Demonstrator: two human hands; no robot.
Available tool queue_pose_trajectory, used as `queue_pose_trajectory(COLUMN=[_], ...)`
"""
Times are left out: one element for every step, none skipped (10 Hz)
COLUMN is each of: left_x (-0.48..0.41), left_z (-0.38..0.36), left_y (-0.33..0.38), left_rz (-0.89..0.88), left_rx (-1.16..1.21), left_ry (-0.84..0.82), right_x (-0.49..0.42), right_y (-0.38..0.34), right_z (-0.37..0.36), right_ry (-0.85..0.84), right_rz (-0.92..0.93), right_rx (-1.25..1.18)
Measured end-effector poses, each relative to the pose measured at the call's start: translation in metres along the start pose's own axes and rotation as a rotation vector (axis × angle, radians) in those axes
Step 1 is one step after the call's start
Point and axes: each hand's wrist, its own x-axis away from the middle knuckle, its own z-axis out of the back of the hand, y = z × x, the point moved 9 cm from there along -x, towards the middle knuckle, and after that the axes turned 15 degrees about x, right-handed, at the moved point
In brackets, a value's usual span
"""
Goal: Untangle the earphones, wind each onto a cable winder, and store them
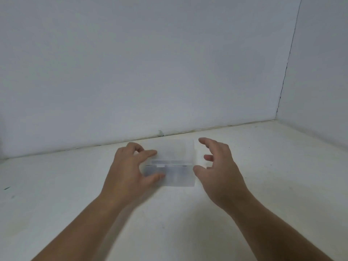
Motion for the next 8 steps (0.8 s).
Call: queue_pose_trajectory(left_x=[0.011, 0.016, 0.020, 0.020, 0.020, 0.023, 0.024, 0.029], left_z=[-0.005, -0.006, -0.007, -0.006, -0.009, -0.013, -0.015, -0.018], left_y=[0.001, 0.016, 0.030, 0.033, 0.032, 0.029, 0.024, 0.022], left_rz=[-0.037, -0.083, -0.161, -0.148, -0.125, -0.119, -0.148, -0.206], left_rx=[-0.063, -0.097, -0.158, -0.155, -0.151, -0.156, -0.142, -0.135], left_ry=[0.100, 0.176, 0.204, 0.223, 0.235, 0.250, 0.250, 0.252], right_x=[0.005, 0.008, 0.005, 0.003, 0.003, 0.004, 0.003, 0.000], right_y=[-0.012, -0.011, -0.003, 0.001, 0.000, -0.003, 0.000, -0.001], right_z=[-0.011, -0.028, -0.029, -0.029, -0.029, -0.028, -0.031, -0.012], right_ry=[-0.116, -0.241, -0.260, -0.271, -0.267, -0.239, -0.248, -0.051], right_rz=[0.146, 0.174, 0.126, 0.118, 0.113, 0.134, 0.136, 0.104], right_rx=[0.157, 0.341, 0.435, 0.446, 0.456, 0.485, 0.444, 0.282])
